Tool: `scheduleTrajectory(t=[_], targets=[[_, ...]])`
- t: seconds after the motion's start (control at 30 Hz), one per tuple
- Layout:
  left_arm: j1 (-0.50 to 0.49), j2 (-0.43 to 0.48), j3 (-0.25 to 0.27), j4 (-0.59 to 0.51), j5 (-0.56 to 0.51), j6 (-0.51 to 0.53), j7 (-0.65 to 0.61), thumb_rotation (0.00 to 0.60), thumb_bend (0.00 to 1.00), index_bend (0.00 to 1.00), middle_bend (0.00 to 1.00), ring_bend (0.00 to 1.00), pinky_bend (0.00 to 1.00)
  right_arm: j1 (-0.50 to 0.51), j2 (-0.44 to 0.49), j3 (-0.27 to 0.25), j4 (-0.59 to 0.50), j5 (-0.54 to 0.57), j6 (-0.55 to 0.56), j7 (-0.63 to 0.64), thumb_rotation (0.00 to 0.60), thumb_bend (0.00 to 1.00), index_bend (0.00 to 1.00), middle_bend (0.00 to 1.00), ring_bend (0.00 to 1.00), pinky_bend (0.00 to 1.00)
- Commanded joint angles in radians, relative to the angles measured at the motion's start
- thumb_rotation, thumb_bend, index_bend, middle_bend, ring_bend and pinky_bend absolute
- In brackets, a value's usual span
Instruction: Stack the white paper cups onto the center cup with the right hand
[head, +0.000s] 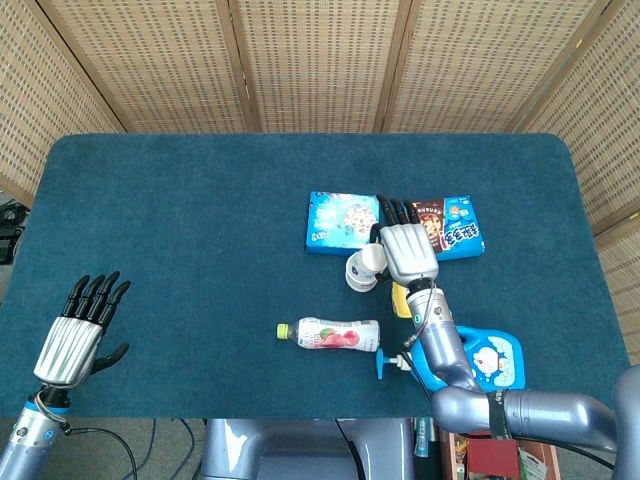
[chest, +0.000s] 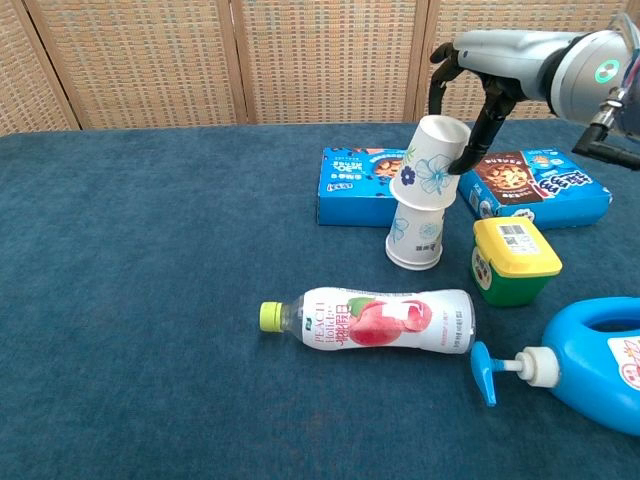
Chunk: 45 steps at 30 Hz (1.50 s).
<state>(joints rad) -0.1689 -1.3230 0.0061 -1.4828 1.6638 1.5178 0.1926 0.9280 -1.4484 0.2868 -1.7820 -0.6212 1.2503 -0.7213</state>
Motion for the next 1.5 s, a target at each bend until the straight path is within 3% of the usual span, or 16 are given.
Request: scheduleTrajectory(t=[0.03,0.73,0.97,1.17,1.3,1.5], targets=[[-0.001,-0.001,0.001,0.0,0.0,-0.002,0.002,0.6,0.21,0.0,0.0,0.0,0.0,0.003,-0.01,-0.001,0.004,-0.005,-0.001,-0.001,0.6,0.09,0.5,0.05,0.0,0.0],[-0.002,-0.001,0.005,-0.003,0.007,-0.007,0.004,0.6,0.21,0.0,0.0,0.0,0.0,0.016,-0.094,-0.019,0.137,-0.02,-0.031,-0.017,0.6,0.09,0.49,0.03,0.0,0.0],[-0.002,-0.002,0.005,-0.003,0.008,-0.006,0.004,0.6,0.21,0.0,0.0,0.0,0.0,0.01,-0.083,-0.025,0.131,-0.006,-0.046,-0.031,0.6,0.09,0.28,0.0,0.0,0.0],[-0.001,-0.001,0.004,-0.003,0.008,-0.003,0.003,0.6,0.21,0.0,0.0,0.0,0.0,-0.007,-0.056,-0.028,0.097,-0.015,-0.03,-0.032,0.6,0.09,0.24,0.0,0.0,0.0],[0.001,0.001,0.0,0.0,-0.003,-0.003,-0.005,0.6,0.21,0.0,0.0,0.0,0.0,-0.07,0.011,-0.068,0.007,-0.107,0.025,0.009,0.6,0.09,0.24,0.0,0.0,0.0],[0.003,0.003,-0.011,0.004,-0.027,-0.008,-0.016,0.6,0.21,0.0,0.0,0.0,0.0,-0.221,0.131,-0.208,-0.077,-0.353,0.145,0.104,0.6,0.09,0.24,0.0,0.0,0.0]])
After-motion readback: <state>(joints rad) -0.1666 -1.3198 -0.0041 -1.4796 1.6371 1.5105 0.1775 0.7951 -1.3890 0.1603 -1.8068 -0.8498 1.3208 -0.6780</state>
